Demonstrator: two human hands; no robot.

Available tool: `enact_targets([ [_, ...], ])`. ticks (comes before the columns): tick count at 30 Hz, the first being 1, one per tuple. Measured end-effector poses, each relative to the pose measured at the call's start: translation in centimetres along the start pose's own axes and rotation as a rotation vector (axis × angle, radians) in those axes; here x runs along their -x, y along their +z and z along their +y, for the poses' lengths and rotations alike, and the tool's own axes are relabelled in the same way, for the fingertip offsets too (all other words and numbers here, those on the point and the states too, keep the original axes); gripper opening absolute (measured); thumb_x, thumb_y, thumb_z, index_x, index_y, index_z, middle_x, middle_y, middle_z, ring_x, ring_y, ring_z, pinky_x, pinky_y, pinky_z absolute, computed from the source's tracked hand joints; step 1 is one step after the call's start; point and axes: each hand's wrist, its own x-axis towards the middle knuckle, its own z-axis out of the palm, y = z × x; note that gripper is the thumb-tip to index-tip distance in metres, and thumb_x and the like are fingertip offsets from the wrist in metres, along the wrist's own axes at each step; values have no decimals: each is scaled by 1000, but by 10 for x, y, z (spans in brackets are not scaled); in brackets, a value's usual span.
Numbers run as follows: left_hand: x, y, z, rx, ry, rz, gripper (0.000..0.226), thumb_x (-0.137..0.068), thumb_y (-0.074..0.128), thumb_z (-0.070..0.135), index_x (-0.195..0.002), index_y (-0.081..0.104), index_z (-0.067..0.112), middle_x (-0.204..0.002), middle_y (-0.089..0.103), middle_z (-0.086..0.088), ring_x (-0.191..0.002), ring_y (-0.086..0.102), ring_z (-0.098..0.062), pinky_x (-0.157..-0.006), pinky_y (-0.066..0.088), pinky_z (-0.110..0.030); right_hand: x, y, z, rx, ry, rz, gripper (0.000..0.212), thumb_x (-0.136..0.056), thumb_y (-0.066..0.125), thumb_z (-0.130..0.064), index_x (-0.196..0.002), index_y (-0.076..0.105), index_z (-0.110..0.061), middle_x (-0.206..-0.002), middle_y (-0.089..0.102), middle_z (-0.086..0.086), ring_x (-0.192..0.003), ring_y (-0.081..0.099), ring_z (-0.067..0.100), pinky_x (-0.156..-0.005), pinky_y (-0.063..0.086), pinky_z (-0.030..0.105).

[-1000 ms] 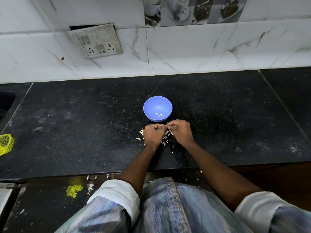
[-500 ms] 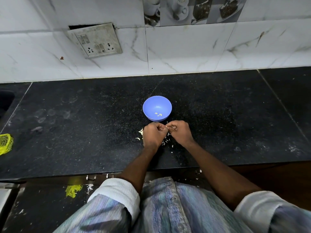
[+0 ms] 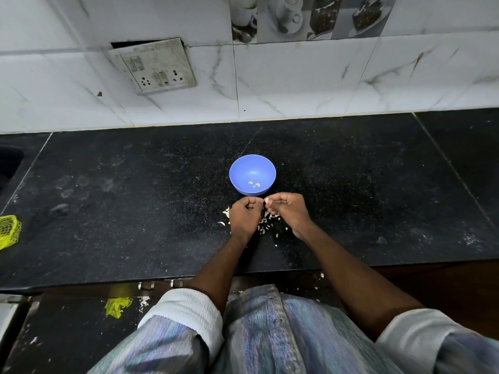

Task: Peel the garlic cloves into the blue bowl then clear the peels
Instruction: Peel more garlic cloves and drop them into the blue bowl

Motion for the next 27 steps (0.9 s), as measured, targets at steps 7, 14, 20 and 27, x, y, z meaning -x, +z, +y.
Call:
enact_targets([
  [7, 6, -3, 2, -161, 88, 38, 7, -87, 77, 28, -85, 83, 26, -71, 75, 15, -69, 71, 0, -67, 56, -24, 1, -1, 3, 345, -157, 48, 10, -89, 73, -3, -93, 81, -10, -77, 76, -3, -68, 69, 3, -69, 57, 19],
  [14, 7, -3, 5, -273, 119, 67, 10, -84, 73, 28, -83, 83, 25, -72, 76, 11, -70, 72, -8, -66, 57, -29, -3, 0, 9, 533, -226, 18, 11, -89, 74, -7, -95, 81, -14, -84, 77, -9, -77, 72, 2, -77, 61, 29],
  [20, 8, 0, 8, -292, 131, 80, 8, -83, 75, 26, -83, 83, 23, -73, 76, 8, -69, 71, -10, -67, 57, -31, -1, 1, 7, 474, -185, 35, 13, -87, 72, -4, -91, 81, -13, -79, 78, -6, -75, 74, 7, -78, 63, 35],
  [27, 11, 0, 12, -397, 135, 35, 7, -81, 73, 25, -81, 77, 20, -75, 74, 9, -70, 67, -13, -61, 45, -26, 3, 2, 5, 514, -212, 24, 20, -86, 69, 0, -91, 81, -15, -79, 77, -8, -72, 71, 4, -71, 60, 28],
])
